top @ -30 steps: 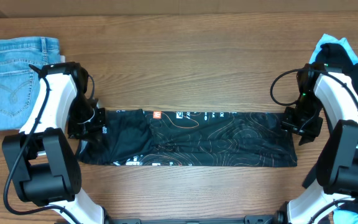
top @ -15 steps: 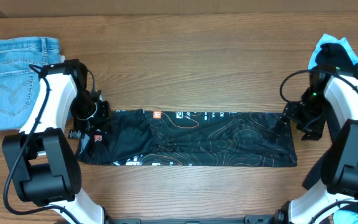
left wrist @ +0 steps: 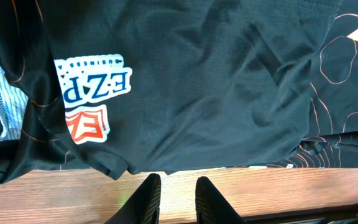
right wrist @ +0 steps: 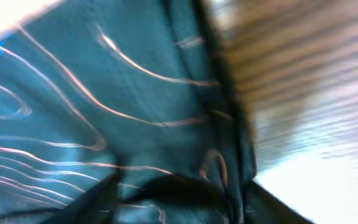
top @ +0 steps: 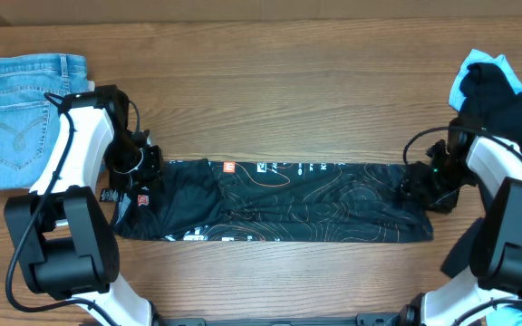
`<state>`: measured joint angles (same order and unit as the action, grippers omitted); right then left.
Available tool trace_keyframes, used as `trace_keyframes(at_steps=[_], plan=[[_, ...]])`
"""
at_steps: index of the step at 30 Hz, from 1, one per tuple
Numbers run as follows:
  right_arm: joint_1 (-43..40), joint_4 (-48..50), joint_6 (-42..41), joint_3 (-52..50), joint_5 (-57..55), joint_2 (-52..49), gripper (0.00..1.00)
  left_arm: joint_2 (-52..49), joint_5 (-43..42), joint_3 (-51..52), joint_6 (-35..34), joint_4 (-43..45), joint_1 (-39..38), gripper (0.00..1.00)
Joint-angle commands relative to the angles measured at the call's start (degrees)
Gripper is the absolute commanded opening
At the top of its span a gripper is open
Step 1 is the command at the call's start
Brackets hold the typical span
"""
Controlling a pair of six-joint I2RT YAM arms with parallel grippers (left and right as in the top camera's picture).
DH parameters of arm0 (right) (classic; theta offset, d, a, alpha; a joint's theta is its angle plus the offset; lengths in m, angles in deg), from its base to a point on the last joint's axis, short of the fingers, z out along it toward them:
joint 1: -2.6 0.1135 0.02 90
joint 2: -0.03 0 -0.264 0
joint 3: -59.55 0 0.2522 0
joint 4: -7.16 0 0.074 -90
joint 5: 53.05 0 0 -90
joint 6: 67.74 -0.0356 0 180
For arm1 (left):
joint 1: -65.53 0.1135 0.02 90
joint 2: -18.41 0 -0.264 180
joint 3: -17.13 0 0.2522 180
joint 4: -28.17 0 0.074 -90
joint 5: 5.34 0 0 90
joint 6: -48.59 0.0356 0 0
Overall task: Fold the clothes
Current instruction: 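Release the jersey and lift both grippers away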
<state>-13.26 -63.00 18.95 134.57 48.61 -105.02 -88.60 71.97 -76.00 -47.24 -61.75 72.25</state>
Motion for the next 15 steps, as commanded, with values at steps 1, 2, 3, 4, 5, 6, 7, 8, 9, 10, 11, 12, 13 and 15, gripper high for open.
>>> trace_keyframes(at_steps=[1,2,3,4,5,6,7,8,9,10,11,12,13,15], plan=[[0.4,2.2,2.1,-2.8,8.2,-2.2,0.38,1.4,-0.9,0.5,-0.1,0.2,-0.4,0.23],[0.4,2.4,2.1,-2.8,8.2,-2.2,0.31,1.4,-0.9,0.5,-0.1,0.2,-0.4,0.23],[0.4,2.4,2.1,-2.8,8.2,-2.2,0.26,1.4,-0.9,0.5,-0.1,0.2,-0.4,0.23],[0.4,2.4,2.1,-2.8,8.1,-2.2,0.22,1.4,-0.9,0.5,-0.1,0.2,-0.4,0.23],[0.4,2.6,2.1,-2.8,8.1,-2.2,0.16,1.4,-0.9,0.5,-0.1,0.2,-0.4,0.22],[0.4,2.7,2.1,-2.8,8.1,-2.2,0.06,1.4,-0.9,0.5,-0.2,0.2,-0.4,0.22],[0.4,2.9,2.0,-2.7,8.1,-2.2,0.04,1.4,-0.9,0.5,-0.2,0.2,-0.4,0.21],[0.4,3.1,1.8,-2.7,8.0,-2.2,0.04,1.4,-0.9,0.5,-0.2,0.2,-0.4,0.19],[0.3,3.2,1.8,-2.6,7.7,-2.1,0.04,1.4,-1.0,0.5,-0.2,0.2,-0.4,0.18],[0.3,3.2,1.6,-2.3,6.8,-2.1,0.04,1.4,-1.0,0.5,-0.2,0.4,-0.4,0.17],[0.3,3.0,0.9,-1.8,5.4,-2.1,0.04,1.4,-1.0,0.4,-0.2,0.6,-0.4,0.17],[0.3,2.6,-0.3,-1.0,3.3,-2.1,0.04,1.4,-1.0,0.3,-0.2,0.6,-0.3,0.17],[0.3,1.9,-1.7,0.0,0.6,-2.1,0.04,1.4,-0.9,0.0,-0.1,0.6,-0.2,0.17],[-0.1,-0.1,-4.6,2.9,-4.6,-2.1,0.04,1.4,-0.9,-1.0,0.1,0.5,-0.1,0.16]])
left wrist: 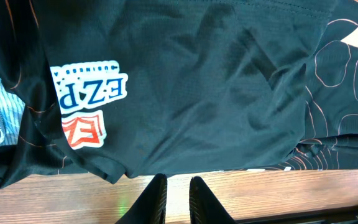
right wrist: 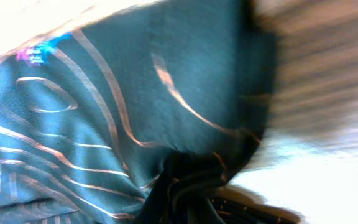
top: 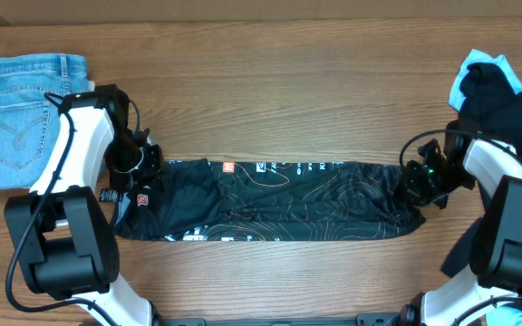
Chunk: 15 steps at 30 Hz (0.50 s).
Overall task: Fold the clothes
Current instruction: 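Release the jersey and lift both grippers away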
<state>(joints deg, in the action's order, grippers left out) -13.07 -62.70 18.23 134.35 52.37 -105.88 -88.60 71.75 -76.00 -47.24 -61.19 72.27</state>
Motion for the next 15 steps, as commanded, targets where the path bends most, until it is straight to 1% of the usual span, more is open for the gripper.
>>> trace_keyframes(at_steps=[1,6,10,15], plan=[[-0.7,-1.4,-4.7,4.7,-9.8,-1.3,0.04,1.4,-0.7,-1.6,0.1,-0.2,0.0,0.16],[-3.7,-7.0,-5.9,14.3,-12.0,-1.3,0.04,1.4,-0.8,-5.6,0.0,-1.0,0.1,0.16],[-4.0,-11.8,-5.9,20.2,-13.3,-1.3,0.04,1.4,-2.1,-6.6,0.0,-1.1,0.1,0.17],[0.0,-16.3,-5.8,22.5,-13.2,-1.2,0.04,1.4,-2.2,-6.6,0.0,-1.3,0.1,0.17]])
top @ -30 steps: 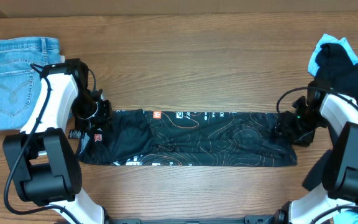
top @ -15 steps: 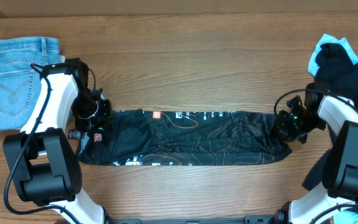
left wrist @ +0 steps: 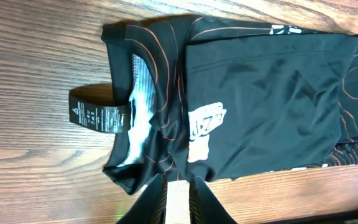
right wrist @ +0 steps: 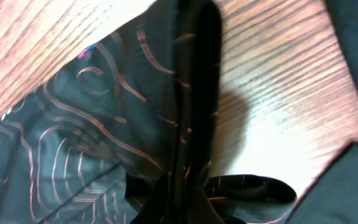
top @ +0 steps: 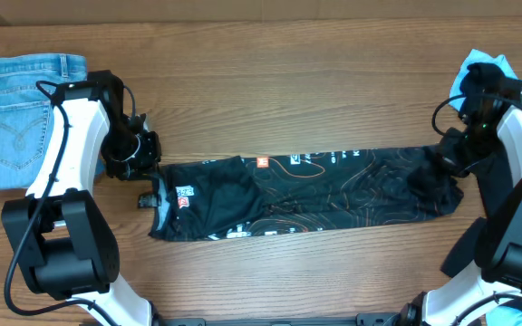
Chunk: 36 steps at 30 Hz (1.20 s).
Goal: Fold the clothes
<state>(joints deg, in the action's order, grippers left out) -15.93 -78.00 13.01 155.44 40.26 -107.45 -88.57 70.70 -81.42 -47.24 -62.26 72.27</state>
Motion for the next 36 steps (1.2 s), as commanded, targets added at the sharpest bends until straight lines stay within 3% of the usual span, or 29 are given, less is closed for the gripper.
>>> trace_keyframes(at_steps=[1,20,36], plan=[[4.2,-1.7,-0.6,1.4,-1.1,0.3,0.04,1.4,-1.1,-1.2,0.0,-0.4,0.1,0.17],[39.4,0.1,-5.0,1.1,-0.1,0.1,0.04,1.4,-1.1,-1.2,0.1,-1.1,0.0,0.17],[48.9,7.3,-5.4,1.1,0.6,0.1,0.06,1.4,-1.1,-1.2,0.7,-1.2,0.0,0.17]])
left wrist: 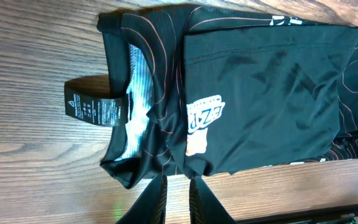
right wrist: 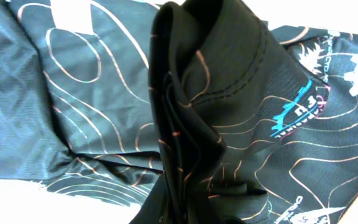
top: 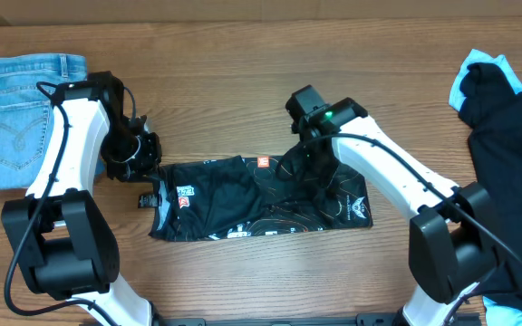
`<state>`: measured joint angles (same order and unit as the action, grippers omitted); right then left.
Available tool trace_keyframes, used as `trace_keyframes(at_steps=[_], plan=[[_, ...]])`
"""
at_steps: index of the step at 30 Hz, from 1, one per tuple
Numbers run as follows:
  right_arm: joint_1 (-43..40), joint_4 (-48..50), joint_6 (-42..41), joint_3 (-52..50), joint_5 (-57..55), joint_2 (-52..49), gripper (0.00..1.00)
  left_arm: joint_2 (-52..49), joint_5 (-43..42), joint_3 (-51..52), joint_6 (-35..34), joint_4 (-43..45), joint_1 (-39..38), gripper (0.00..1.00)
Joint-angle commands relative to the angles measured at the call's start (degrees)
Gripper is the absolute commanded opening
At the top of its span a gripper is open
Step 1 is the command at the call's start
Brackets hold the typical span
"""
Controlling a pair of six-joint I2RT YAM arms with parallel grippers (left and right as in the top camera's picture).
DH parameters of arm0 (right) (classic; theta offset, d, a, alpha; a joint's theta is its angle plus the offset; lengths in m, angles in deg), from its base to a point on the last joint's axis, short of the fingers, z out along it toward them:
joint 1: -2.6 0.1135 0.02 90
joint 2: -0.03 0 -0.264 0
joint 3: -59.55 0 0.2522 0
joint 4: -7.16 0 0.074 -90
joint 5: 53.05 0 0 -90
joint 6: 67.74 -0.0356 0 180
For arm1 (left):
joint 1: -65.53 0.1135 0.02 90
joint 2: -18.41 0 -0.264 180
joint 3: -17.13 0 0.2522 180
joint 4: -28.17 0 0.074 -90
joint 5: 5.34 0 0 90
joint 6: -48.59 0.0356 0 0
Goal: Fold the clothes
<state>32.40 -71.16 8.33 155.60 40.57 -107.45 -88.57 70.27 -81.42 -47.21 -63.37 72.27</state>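
A black jersey point(top: 243, 204) with thin orange contour lines lies across the middle of the table, its collar and hanging tag point(top: 143, 199) to the left. The right end is lifted and carried over the middle. My right gripper point(top: 314, 167) is shut on that bunched end, a thick dark fold point(right wrist: 191, 112) rising from between my fingers point(right wrist: 194, 205). My left gripper point(top: 141, 172) hovers off the collar corner. Its fingers point(left wrist: 178, 183) are closed to a narrow slit showing only wood, with nothing held. The collar, tag point(left wrist: 95, 109) and chest logo point(left wrist: 201, 118) show beyond them.
Folded blue jeans point(top: 25, 118) lie at the far left. A heap of dark and light-blue clothing point(top: 506, 109) sits at the right edge. The right arm stretches diagonally over the table from the lower right.
My right gripper, then at the table's right side holding the jersey's right end, is now over the jersey's middle. The jersey is doubled over and about half as long. The left arm has not moved.
The jersey first lay as a long strip with one gripper low at each end. The right end then bunched in the right gripper. After that the jersey sat shifted right and slanted, with the left gripper clear of the collar. Now the right end is over the middle.
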Motion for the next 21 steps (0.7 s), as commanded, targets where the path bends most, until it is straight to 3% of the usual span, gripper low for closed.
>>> trace_keyframes(at_steps=[1,4,9,12,16,21], plan=[[0.6,0.5,-0.7,0.9,0.3,0.1,0.08,1.4,-0.7,-1.2,0.7,-0.1,0.0,0.17],[0.8,0.5,-0.3,0.9,1.0,0.1,0.14,1.4,-0.7,-1.2,0.7,-0.1,0.0,0.17],[0.8,0.2,10.7,0.9,12.2,0.1,0.29,1.4,-0.7,-1.2,0.7,-0.1,0.0,0.17],[0.8,-0.3,14.8,0.9,14.9,0.1,0.31,1.4,-0.7,-1.2,0.7,-0.1,0.0,0.17],[0.4,-0.3,14.6,0.9,10.4,0.1,0.31,1.4,-0.6,-1.2,0.7,-0.1,0.0,0.17],[-0.9,-1.0,6.1,0.9,0.1,0.1,0.31,1.4,-0.6,-1.2,0.7,-0.1,0.0,0.17]])
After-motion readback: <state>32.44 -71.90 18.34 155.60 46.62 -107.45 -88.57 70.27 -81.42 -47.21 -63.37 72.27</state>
